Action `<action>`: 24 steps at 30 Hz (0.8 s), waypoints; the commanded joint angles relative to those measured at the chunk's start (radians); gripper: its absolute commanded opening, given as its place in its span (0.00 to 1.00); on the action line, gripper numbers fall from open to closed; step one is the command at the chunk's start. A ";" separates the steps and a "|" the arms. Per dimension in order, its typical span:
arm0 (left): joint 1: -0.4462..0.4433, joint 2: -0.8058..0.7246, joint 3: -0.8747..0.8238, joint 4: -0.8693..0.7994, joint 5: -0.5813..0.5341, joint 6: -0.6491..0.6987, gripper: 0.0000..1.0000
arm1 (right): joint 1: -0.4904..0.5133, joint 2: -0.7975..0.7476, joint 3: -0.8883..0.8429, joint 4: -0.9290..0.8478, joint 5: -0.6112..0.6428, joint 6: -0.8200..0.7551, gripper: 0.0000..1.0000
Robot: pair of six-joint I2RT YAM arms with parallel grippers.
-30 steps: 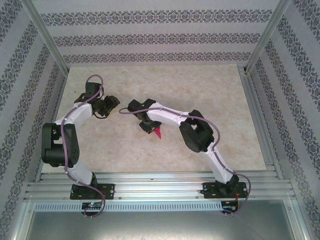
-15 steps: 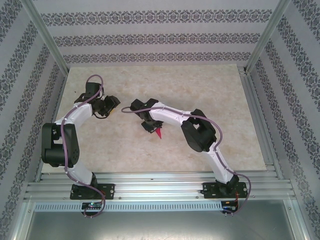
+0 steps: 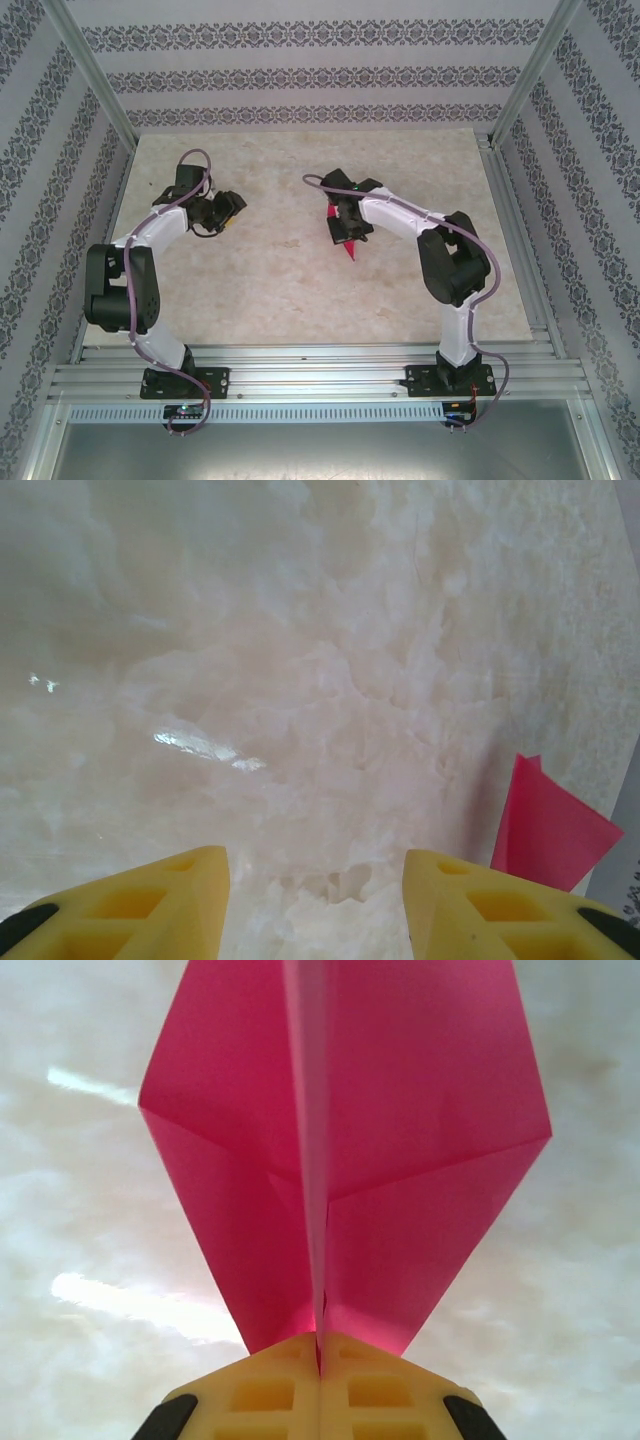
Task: Fold a paper plane with a square sheet of paper (pick it up from the middle)
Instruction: Move a paper plane to the center of the table.
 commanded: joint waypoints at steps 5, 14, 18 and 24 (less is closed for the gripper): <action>-0.110 0.044 0.047 0.024 0.011 0.009 0.51 | -0.195 -0.039 -0.088 0.175 -0.115 0.062 0.04; -0.149 0.063 0.053 0.012 0.003 -0.004 0.51 | -0.229 0.079 -0.039 0.145 -0.090 0.053 0.11; -0.150 0.061 0.051 0.013 0.003 -0.004 0.50 | -0.228 0.115 -0.013 0.101 -0.039 0.044 0.20; -0.152 0.059 0.058 0.004 0.003 0.002 0.51 | -0.222 0.100 0.007 0.085 -0.028 0.036 0.25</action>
